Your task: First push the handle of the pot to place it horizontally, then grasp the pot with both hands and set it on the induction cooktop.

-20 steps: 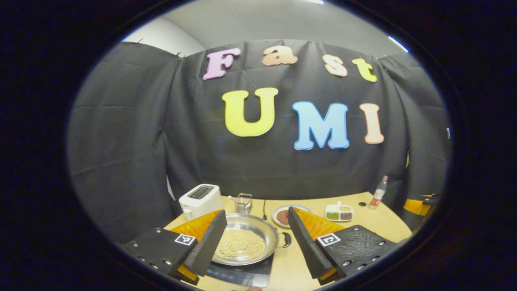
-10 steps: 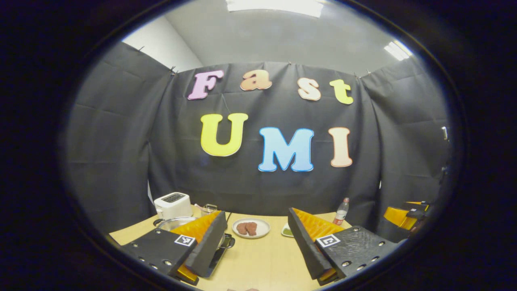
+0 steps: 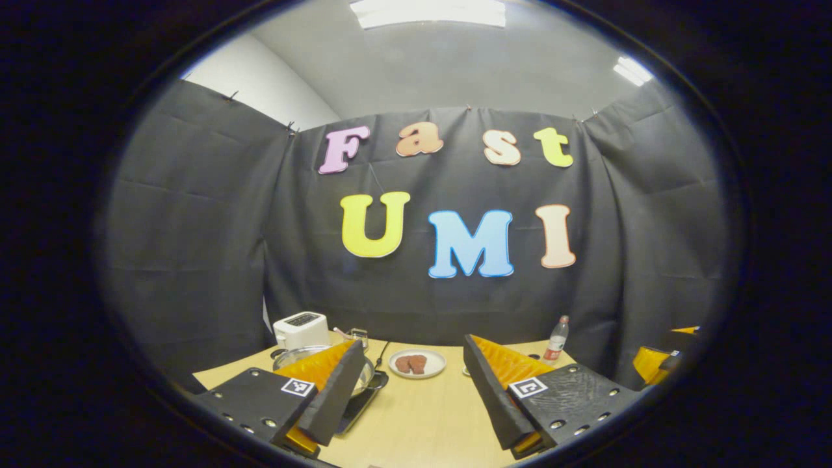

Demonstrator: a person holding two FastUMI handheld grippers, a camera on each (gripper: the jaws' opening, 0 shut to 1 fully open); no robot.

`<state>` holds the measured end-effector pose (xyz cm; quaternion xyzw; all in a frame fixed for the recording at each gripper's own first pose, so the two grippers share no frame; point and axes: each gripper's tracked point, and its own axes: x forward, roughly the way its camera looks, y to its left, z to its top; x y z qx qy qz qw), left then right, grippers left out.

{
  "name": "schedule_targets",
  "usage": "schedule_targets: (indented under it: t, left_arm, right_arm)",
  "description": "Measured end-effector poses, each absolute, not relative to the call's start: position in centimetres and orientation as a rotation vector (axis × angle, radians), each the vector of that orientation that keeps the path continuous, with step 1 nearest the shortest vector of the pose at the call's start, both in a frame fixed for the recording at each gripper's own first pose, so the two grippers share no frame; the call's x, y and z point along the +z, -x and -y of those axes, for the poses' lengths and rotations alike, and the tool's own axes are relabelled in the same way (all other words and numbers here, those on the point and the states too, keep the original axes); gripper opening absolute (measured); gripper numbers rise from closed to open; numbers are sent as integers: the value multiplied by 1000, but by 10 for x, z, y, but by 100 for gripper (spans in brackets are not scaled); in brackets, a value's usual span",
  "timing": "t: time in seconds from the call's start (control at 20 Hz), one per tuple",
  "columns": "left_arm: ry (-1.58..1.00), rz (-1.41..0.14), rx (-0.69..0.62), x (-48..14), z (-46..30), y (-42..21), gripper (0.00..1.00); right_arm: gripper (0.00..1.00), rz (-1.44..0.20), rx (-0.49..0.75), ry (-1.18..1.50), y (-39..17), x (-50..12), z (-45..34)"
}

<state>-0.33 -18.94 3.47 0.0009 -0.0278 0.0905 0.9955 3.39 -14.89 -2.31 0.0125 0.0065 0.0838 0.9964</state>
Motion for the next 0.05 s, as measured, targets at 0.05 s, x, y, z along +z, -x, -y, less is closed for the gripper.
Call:
schedule_targets:
  t: [0.05]
  left_arm:
    - [41,46,175,27,190,6,92]
  right_arm:
    - [98,-9,166,-42,-32,-21,144]
